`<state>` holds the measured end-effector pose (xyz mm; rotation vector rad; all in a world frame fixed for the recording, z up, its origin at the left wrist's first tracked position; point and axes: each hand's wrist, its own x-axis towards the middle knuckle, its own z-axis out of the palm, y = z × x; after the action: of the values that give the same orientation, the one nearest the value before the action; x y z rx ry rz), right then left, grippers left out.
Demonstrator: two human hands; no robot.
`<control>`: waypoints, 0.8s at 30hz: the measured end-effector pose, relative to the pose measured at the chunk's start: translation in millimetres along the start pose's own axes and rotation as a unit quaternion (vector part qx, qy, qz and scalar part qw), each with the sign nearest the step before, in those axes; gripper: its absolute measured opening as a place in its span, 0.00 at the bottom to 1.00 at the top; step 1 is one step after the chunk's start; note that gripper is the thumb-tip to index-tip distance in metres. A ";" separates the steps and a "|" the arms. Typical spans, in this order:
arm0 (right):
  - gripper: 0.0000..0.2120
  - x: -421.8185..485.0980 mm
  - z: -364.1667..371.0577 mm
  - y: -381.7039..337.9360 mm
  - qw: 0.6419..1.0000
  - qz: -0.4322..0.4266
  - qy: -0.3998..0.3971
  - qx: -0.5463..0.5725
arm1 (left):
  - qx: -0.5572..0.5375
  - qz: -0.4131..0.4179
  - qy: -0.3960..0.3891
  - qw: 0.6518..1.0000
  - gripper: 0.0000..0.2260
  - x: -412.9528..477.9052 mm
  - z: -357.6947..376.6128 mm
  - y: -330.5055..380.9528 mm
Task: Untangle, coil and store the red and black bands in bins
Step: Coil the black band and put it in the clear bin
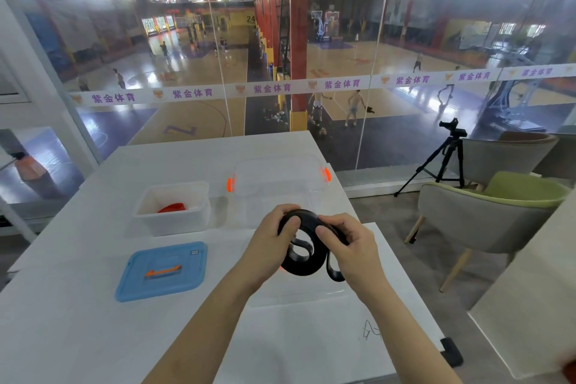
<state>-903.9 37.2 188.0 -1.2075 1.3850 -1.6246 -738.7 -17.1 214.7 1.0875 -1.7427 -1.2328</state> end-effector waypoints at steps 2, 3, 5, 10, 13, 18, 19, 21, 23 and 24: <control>0.06 4.1 8.5 -0.8 1.000 0.008 0.007 0.014 | -0.068 -0.017 0.047 0.996 0.09 2.1 1.1 -5.5; 0.05 6.3 13.6 -0.9 1.000 0.009 0.013 0.020 | -0.101 -0.033 0.070 0.992 0.09 3.9 1.8 -11.1; 0.05 9.7 24.1 -0.1 0.999 0.009 0.021 0.032 | -0.200 -0.074 0.113 0.970 0.10 7.0 2.6 -17.7; 0.16 14.4 53.6 6.1 1.000 0.001 0.003 0.002 | -0.342 -0.121 0.182 0.914 0.13 22.0 -16.8 -26.6; 0.19 22.8 71.9 9.4 0.999 0.026 0.000 0.020 | -0.329 -0.121 0.170 0.921 0.13 31.5 -36.4 -35.5; 0.19 48.1 87.1 8.1 0.997 0.065 0.006 0.041 | -0.187 -0.099 0.070 0.975 0.09 43.4 -87.7 -47.4; 0.19 53.8 89.3 7.2 0.997 0.070 -0.002 0.044 | -0.161 -0.095 0.050 0.981 0.09 47.8 -101.0 -49.8; 0.18 64.2 94.7 5.8 0.996 0.077 -0.029 0.030 | -0.126 -0.081 0.004 0.989 0.12 55.6 -124.8 -50.1; 0.17 73.3 103.4 4.9 0.996 0.078 -0.053 0.007 | -0.066 -0.063 -0.039 0.995 0.16 63.0 -139.7 -48.8; 0.17 77.4 108.2 4.7 0.995 0.077 -0.061 -0.002 | -0.028 -0.050 -0.054 0.997 0.17 66.6 -143.8 -48.2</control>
<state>-829.4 -72.2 200.9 -1.1528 1.3702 -1.4183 -623.7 -136.4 214.0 1.1043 -1.7399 -1.4184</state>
